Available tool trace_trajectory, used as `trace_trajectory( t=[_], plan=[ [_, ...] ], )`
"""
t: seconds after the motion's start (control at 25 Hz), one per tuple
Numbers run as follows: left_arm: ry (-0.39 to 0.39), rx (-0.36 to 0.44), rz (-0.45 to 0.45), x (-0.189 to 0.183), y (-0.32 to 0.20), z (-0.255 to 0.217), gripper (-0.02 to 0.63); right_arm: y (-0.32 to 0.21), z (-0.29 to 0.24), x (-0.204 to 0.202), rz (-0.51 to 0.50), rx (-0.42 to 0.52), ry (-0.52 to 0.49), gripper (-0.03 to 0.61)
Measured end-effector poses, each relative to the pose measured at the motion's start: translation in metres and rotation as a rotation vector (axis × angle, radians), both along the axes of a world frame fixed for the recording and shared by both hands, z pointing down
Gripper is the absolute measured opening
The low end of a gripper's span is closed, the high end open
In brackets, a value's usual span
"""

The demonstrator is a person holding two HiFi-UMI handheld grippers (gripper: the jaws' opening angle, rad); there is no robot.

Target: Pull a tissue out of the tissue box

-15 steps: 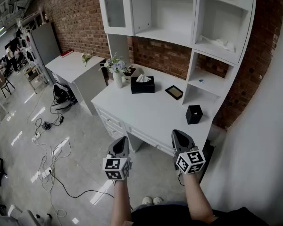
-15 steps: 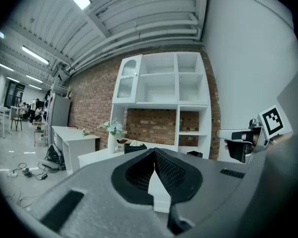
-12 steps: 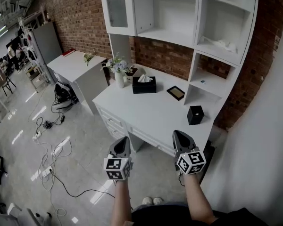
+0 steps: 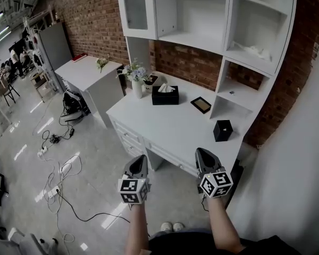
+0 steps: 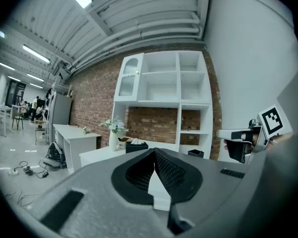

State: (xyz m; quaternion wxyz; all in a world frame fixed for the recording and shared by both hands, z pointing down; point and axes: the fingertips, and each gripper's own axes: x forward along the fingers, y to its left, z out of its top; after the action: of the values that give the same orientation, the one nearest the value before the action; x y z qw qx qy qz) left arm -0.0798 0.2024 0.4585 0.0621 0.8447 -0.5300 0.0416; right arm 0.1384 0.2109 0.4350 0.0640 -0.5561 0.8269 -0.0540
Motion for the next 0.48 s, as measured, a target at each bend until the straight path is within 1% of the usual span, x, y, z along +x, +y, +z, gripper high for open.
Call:
trace_trajectory(
  t=[0.16, 0.32, 0.44, 0.48],
  plan=[
    [0.006, -0.006, 0.004, -0.001, -0.002, 0.001, 0.009, 0.000, -0.002, -0.004, -0.029, 0.005, -0.040, -0.002],
    [0.011, -0.017, 0.009, -0.001, -0.003, 0.004, 0.009, 0.000, -0.002, -0.010, -0.041, 0.006, -0.035, -0.002],
    [0.015, -0.020, 0.016, -0.003, -0.004, 0.004, 0.009, -0.001, -0.004, -0.017, -0.058, 0.013, -0.033, 0.017],
    [0.018, -0.021, 0.017, -0.004, -0.005, 0.005, 0.009, -0.001, -0.004, -0.018, -0.064, 0.016, -0.034, 0.040]
  ],
)
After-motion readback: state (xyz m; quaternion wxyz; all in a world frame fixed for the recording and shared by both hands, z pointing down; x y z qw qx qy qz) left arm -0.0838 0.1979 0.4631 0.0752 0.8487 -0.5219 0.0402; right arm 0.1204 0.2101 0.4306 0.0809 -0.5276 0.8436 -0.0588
